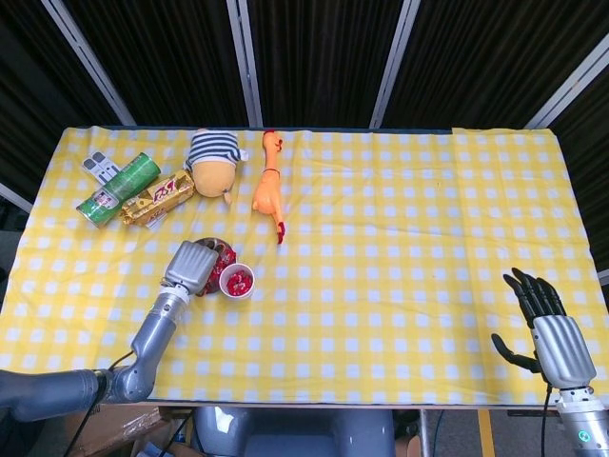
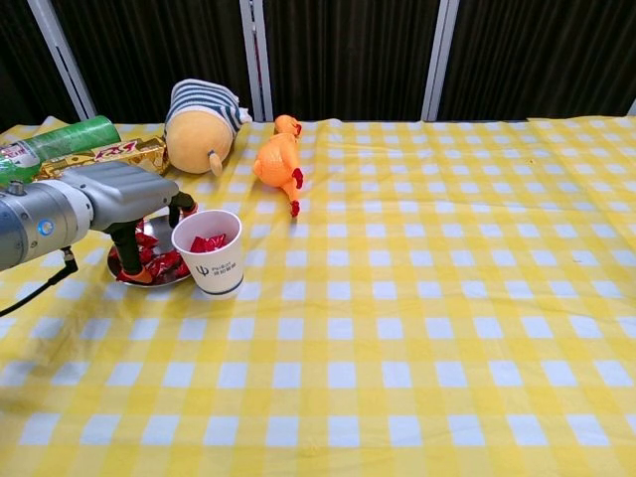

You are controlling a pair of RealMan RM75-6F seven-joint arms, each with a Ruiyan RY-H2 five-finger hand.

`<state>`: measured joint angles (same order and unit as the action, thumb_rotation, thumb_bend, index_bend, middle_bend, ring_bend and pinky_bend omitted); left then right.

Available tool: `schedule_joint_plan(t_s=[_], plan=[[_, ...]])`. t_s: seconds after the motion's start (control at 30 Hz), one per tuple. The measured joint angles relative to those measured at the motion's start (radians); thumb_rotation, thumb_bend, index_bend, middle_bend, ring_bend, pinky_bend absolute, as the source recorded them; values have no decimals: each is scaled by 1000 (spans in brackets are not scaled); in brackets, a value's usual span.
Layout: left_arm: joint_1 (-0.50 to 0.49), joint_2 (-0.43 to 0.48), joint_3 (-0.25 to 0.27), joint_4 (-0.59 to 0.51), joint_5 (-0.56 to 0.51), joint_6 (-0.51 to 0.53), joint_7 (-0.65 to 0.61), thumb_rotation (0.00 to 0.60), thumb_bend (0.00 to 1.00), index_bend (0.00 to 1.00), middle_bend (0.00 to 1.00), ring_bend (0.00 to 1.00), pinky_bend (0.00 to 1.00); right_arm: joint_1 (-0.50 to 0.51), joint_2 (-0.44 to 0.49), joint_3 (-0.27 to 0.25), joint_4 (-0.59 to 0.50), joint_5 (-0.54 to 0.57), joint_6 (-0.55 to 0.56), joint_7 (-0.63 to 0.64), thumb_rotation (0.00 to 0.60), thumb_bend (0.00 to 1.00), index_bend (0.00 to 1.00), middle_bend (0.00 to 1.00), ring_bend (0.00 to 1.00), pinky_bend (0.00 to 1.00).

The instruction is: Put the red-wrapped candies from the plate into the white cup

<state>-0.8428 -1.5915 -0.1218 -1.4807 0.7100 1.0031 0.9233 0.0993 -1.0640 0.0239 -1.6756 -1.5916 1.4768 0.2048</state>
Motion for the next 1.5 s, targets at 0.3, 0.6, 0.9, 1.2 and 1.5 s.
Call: schedule_joint_plan(t_s=[0.3,0.6,0.9,1.2,1.5], plan=[[-15,-17,20,27,-30,3,18,600,184,245,274,905,948,-1,0,0,0,-1,2,1,600,386,0,0,0,0],[-22,-26,30,50,-53,11,23,600,275,303,347,908,949,0,1,0,0,-1,0,2,600,386,0,0,0,0],[-21,-31,42,59,-44,12,8,600,348,388,444,912,950,0,0,-1,-1,0,-1,0,600,386,0,0,0,0],[-11,-21,53,55,-20,21,-18,600,378,423,497,914,951,0,-2,-2,-1,0,-3,-2,600,386,0,0,0,0],[-3,8,50,30,10,37,-45,600,390,429,503,914,951,0,-2,-2,-4,2,-5,-2,600,386,0,0,0,0]])
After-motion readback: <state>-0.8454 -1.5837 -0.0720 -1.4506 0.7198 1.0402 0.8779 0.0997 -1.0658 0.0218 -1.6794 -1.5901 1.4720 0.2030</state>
